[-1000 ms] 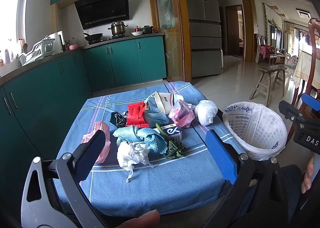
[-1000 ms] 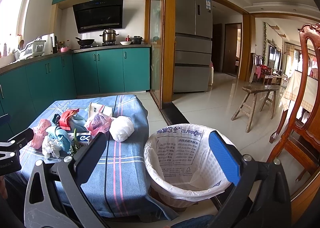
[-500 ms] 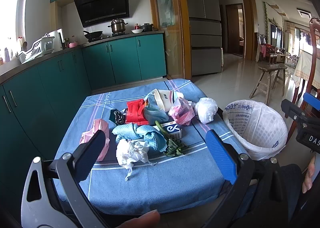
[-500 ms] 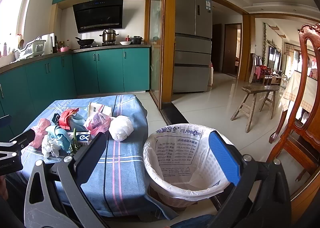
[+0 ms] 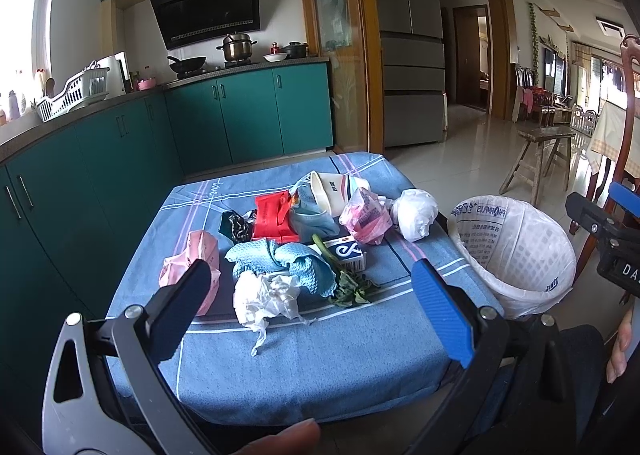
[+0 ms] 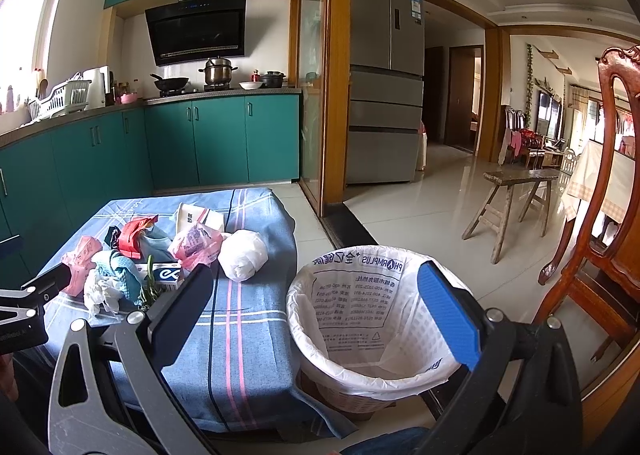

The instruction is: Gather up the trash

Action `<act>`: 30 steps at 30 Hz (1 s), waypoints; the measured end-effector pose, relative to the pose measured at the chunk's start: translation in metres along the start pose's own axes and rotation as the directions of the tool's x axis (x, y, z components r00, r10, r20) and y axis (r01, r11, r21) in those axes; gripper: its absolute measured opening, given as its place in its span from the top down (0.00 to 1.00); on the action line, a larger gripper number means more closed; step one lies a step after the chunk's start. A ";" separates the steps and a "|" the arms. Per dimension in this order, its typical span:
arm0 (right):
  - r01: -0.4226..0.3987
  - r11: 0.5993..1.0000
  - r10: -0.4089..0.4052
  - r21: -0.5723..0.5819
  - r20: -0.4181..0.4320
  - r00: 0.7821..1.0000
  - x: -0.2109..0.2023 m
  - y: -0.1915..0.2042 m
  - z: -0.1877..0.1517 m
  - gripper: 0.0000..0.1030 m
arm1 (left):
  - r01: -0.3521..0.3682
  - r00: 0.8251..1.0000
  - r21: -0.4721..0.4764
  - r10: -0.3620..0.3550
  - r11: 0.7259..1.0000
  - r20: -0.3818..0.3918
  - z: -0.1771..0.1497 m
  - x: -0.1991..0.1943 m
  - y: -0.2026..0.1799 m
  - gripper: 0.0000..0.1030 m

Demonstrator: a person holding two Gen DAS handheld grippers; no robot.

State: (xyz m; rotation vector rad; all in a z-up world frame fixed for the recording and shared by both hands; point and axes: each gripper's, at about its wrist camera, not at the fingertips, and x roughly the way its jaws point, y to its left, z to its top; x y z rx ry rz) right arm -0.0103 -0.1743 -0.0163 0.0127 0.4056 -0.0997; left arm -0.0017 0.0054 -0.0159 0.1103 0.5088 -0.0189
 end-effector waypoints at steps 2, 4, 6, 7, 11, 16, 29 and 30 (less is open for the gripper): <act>0.000 1.000 0.000 -0.001 0.002 1.000 0.000 0.000 0.000 0.03 | -0.001 1.000 -0.002 0.001 1.000 0.000 0.000 0.000 0.000 0.03; -0.001 1.000 0.001 0.000 0.006 1.000 -0.001 0.000 0.000 0.03 | -0.001 1.000 -0.004 0.001 1.000 -0.002 -0.001 0.000 0.001 0.03; -0.003 1.000 0.003 0.001 0.012 1.000 -0.002 0.000 0.001 0.03 | -0.001 1.000 -0.005 0.001 1.000 -0.003 -0.001 0.000 0.001 0.03; -0.004 1.000 0.004 0.001 0.016 1.000 -0.003 0.000 0.001 0.03 | -0.001 1.000 -0.004 0.001 1.000 -0.003 -0.001 0.000 0.001 0.03; -0.009 1.000 0.009 0.002 0.027 1.000 -0.006 -0.001 0.002 0.03 | 0.000 1.000 -0.003 0.000 1.000 -0.007 -0.002 0.001 0.001 0.03; -0.015 1.000 0.015 -0.003 0.034 0.999 -0.008 0.000 0.002 0.03 | 0.005 1.000 -0.001 -0.005 1.000 -0.010 -0.003 0.002 0.001 0.03; -0.024 1.000 0.024 0.001 0.051 0.998 -0.008 -0.002 0.001 0.03 | 0.000 1.000 0.002 0.000 1.000 -0.031 -0.005 0.010 0.000 0.03; -0.027 1.000 0.027 0.004 0.049 0.998 -0.007 -0.002 0.000 0.03 | 0.000 0.999 0.002 0.000 1.000 -0.033 -0.005 0.010 -0.001 0.03</act>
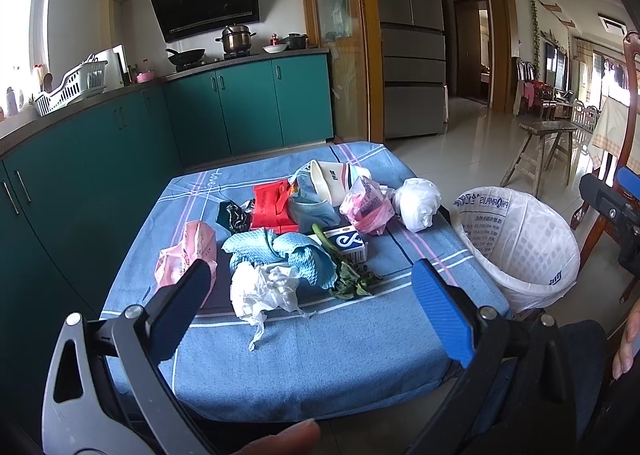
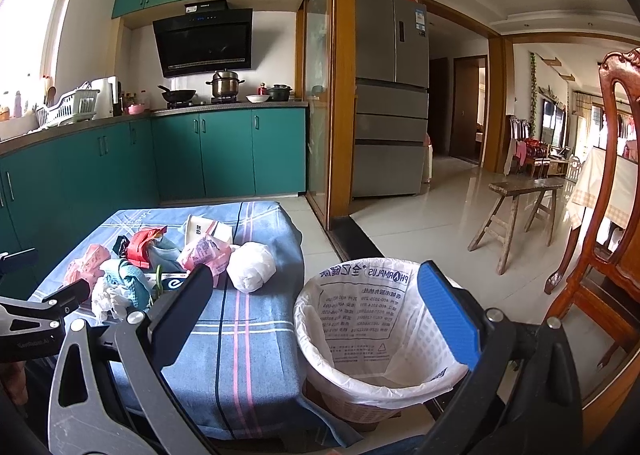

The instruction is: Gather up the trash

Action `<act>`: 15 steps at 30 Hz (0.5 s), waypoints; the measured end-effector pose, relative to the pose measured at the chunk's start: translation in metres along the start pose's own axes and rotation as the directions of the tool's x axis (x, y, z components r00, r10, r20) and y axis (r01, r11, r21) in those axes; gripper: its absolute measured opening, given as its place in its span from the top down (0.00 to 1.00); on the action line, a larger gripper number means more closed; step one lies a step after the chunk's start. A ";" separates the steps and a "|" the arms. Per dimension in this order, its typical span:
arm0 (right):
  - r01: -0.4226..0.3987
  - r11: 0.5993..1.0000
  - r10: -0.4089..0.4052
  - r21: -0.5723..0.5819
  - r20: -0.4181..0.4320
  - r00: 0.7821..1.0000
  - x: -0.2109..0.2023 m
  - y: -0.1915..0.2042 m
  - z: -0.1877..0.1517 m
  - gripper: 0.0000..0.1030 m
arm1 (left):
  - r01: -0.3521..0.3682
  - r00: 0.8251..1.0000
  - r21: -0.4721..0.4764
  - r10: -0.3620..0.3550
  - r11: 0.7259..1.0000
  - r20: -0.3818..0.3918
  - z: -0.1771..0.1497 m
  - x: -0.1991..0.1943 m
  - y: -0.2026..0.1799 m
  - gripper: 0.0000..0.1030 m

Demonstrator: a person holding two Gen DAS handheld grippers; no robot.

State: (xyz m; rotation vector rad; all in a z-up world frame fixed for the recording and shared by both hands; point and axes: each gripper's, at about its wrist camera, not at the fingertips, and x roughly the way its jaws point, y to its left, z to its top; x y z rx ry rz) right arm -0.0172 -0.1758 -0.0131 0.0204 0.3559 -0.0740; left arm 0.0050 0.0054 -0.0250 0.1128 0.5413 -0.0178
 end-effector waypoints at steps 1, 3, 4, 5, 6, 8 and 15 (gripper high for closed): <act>-0.003 1.000 0.003 0.003 0.000 1.000 0.000 -0.001 0.000 0.03 | 0.000 1.000 0.000 0.000 1.000 -0.001 0.000 0.001 0.000 0.03; -0.004 1.000 0.004 0.005 0.005 1.000 0.001 -0.001 0.000 0.03 | 0.000 1.000 0.001 0.000 1.000 -0.003 0.000 0.002 -0.001 0.03; -0.005 1.000 0.005 0.006 0.008 1.000 0.000 -0.002 0.001 0.03 | 0.000 1.000 0.001 0.000 1.000 -0.004 0.000 0.003 -0.001 0.03; -0.005 1.000 0.005 0.005 0.012 1.000 0.000 -0.002 0.001 0.03 | 0.000 1.000 0.001 0.000 1.000 -0.006 0.000 0.004 -0.001 0.03; -0.005 1.000 0.005 0.005 0.017 1.000 0.000 -0.002 0.001 0.03 | 0.000 1.000 0.001 0.000 1.000 -0.007 -0.001 0.005 -0.001 0.03; -0.006 1.000 0.005 0.006 0.032 0.999 -0.002 -0.002 0.001 0.03 | -0.001 1.000 0.001 0.001 1.000 -0.011 -0.001 0.007 -0.001 0.03; -0.030 1.000 0.030 -0.002 0.039 0.999 0.001 0.000 0.000 0.03 | -0.008 1.000 0.008 0.008 1.000 -0.020 -0.004 0.013 0.001 0.03</act>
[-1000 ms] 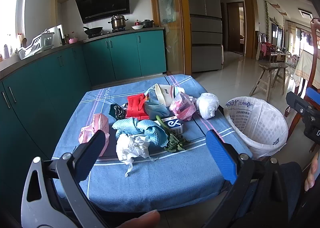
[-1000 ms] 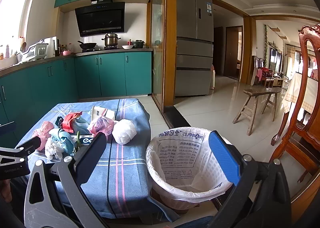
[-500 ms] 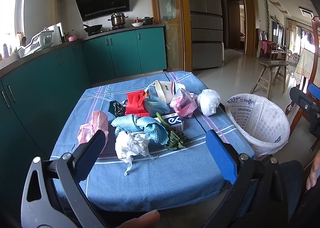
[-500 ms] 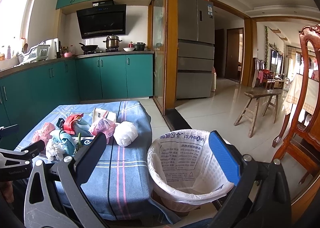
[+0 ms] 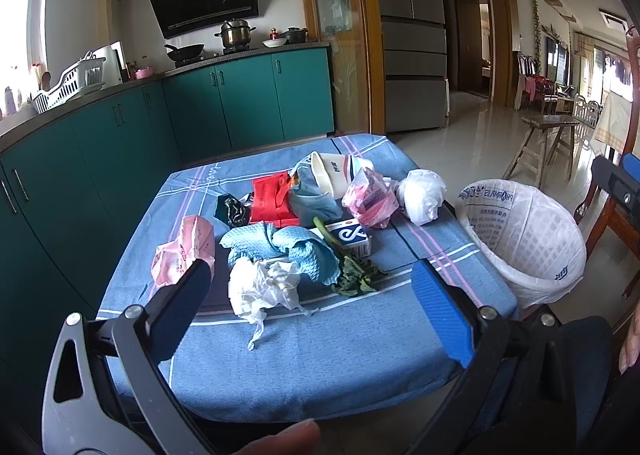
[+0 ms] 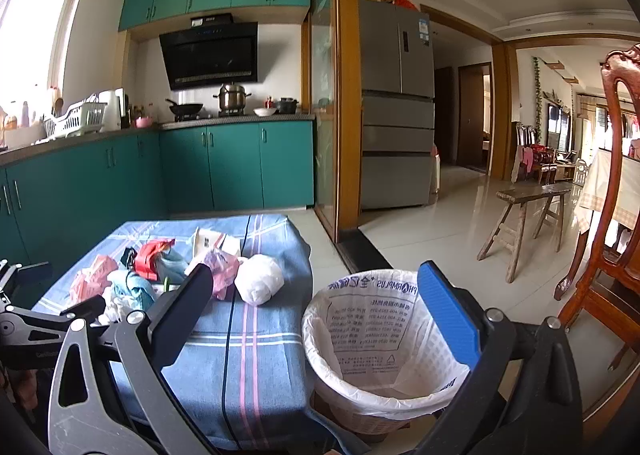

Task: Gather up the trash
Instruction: 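Grasp the pink plastic bag with the left tool while the right tool grasps the white plastic bag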

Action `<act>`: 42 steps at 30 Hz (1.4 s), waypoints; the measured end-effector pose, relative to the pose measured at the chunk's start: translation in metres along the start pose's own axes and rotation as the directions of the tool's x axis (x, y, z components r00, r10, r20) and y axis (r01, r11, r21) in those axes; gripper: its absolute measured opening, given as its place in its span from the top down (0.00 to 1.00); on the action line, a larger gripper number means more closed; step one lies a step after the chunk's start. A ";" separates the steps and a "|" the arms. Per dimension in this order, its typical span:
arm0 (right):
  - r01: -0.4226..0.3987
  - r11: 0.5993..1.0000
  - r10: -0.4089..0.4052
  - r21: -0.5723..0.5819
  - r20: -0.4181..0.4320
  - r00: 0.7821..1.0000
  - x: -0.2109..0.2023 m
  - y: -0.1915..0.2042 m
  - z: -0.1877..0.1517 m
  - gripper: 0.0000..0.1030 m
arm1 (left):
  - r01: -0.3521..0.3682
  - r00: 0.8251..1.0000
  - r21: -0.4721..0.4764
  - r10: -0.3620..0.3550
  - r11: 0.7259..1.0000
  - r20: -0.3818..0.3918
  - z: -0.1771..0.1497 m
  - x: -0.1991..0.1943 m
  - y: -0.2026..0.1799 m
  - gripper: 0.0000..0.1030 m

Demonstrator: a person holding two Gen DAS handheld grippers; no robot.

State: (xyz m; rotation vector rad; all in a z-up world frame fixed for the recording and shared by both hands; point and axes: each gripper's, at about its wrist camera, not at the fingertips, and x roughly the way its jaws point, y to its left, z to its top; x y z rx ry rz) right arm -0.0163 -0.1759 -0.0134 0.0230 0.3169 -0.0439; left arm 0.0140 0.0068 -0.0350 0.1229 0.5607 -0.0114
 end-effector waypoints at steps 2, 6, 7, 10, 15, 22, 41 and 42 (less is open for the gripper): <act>-0.001 1.000 0.001 -0.014 -0.023 1.000 0.006 0.003 -0.002 0.03 | -0.015 1.000 -0.006 0.015 1.000 0.010 -0.001 0.001 0.008 0.03; -0.003 1.000 0.004 -0.025 0.020 1.000 0.009 0.005 -0.005 0.03 | -0.095 0.995 -0.041 0.096 0.995 0.028 0.001 0.007 0.046 0.03; 0.000 1.000 0.000 -0.027 0.025 1.000 0.011 0.005 -0.004 0.03 | -0.131 0.991 -0.045 0.132 0.990 0.010 0.002 0.014 0.061 0.03; -0.045 0.998 0.044 -0.051 -0.019 0.999 0.032 0.009 0.002 0.03 | -0.260 0.964 -0.074 0.254 0.963 -0.079 0.005 0.035 0.111 0.10; -0.195 0.980 0.189 -0.046 -0.104 0.976 0.082 0.015 0.009 0.04 | -0.269 0.956 -0.227 0.232 0.936 -0.178 0.006 0.051 0.183 0.30; -0.319 0.947 0.313 0.024 -0.269 0.911 0.177 0.039 0.008 0.38 | -0.092 0.960 -0.216 0.029 0.972 -0.278 0.019 0.098 0.183 0.32; -0.380 0.924 0.352 0.032 -0.455 0.818 0.273 0.051 -0.023 0.28 | -0.041 0.919 -0.217 -0.048 0.975 -0.391 0.009 0.177 0.173 0.52; -0.400 0.915 0.376 0.050 -0.462 0.803 0.272 0.050 -0.023 0.38 | -0.031 0.917 -0.229 -0.063 0.973 -0.393 0.007 0.177 0.174 0.55</act>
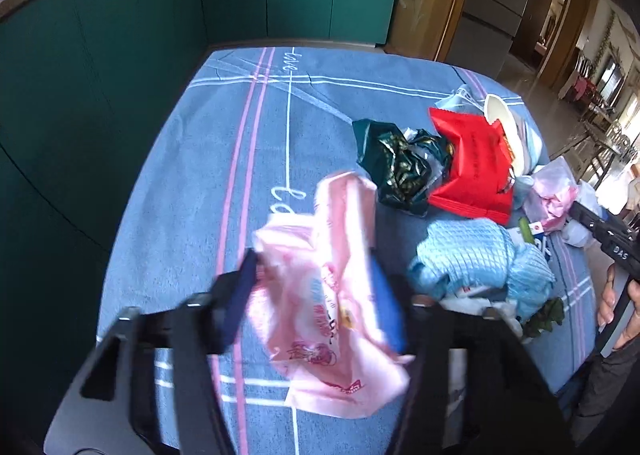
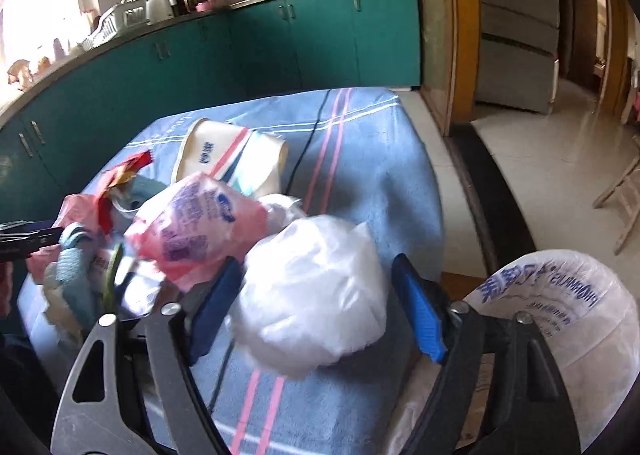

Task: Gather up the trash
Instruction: 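Grasp the pink plastic bag with the left tool while the right tool grasps the white plastic bag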

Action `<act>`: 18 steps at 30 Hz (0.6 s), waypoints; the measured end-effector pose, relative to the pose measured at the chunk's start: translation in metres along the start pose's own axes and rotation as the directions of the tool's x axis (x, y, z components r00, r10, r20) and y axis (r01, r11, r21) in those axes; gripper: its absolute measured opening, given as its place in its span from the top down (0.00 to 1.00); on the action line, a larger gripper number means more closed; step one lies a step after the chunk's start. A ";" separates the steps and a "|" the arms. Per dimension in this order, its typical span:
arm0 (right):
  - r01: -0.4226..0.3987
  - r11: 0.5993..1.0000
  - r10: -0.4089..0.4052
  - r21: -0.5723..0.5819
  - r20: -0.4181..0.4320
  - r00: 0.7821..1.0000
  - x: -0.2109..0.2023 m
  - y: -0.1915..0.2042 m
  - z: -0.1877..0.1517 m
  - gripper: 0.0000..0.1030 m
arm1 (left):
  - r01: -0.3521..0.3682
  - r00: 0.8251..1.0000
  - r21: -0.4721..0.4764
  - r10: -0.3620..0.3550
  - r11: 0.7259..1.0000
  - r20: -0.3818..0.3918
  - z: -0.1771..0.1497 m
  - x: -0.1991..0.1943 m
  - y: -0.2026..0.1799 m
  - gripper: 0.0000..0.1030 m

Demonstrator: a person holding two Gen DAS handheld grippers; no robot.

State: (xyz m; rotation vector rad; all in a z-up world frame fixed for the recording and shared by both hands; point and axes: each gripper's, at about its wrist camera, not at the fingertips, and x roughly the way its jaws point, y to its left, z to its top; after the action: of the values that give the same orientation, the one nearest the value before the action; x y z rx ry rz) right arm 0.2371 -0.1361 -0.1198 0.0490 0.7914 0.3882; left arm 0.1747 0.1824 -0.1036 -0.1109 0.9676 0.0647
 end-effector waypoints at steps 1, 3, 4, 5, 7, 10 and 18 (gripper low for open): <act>-0.018 1.000 0.018 0.002 -0.010 1.000 -0.002 0.001 -0.003 0.42 | 0.015 1.000 -0.008 -0.015 1.000 -0.003 -0.003 0.000 0.001 0.59; -0.020 1.000 0.020 -0.007 -0.016 1.000 -0.006 0.004 -0.006 0.52 | 0.019 1.000 -0.009 -0.019 1.000 0.007 -0.006 -0.003 0.001 0.62; -0.011 1.000 0.011 -0.023 -0.012 1.000 -0.008 0.007 -0.007 0.53 | 0.013 1.000 -0.007 -0.013 1.000 0.019 -0.008 -0.006 0.001 0.63; -0.007 0.999 0.007 -0.034 -0.007 1.000 -0.011 0.009 -0.009 0.54 | 0.009 1.000 -0.003 -0.008 1.000 0.025 -0.010 -0.007 0.000 0.63; -0.006 0.999 0.006 -0.047 0.008 1.000 -0.016 0.012 -0.010 0.54 | 0.008 1.000 0.012 -0.008 1.000 0.026 -0.013 -0.007 -0.003 0.59; -0.010 0.999 0.011 -0.039 0.015 1.000 -0.020 0.011 -0.012 0.54 | 0.005 1.000 0.033 -0.005 0.999 0.018 -0.017 -0.007 -0.008 0.37; 0.010 0.999 -0.010 -0.043 0.001 1.000 -0.013 0.011 -0.012 0.47 | -0.039 0.999 0.102 0.040 0.994 -0.013 -0.024 0.003 -0.027 0.17</act>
State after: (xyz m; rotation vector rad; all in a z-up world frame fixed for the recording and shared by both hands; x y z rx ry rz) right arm 0.2165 -0.1323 -0.1174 0.0054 0.7817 0.3957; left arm 0.1595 0.1528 -0.1180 0.0012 0.9865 0.0511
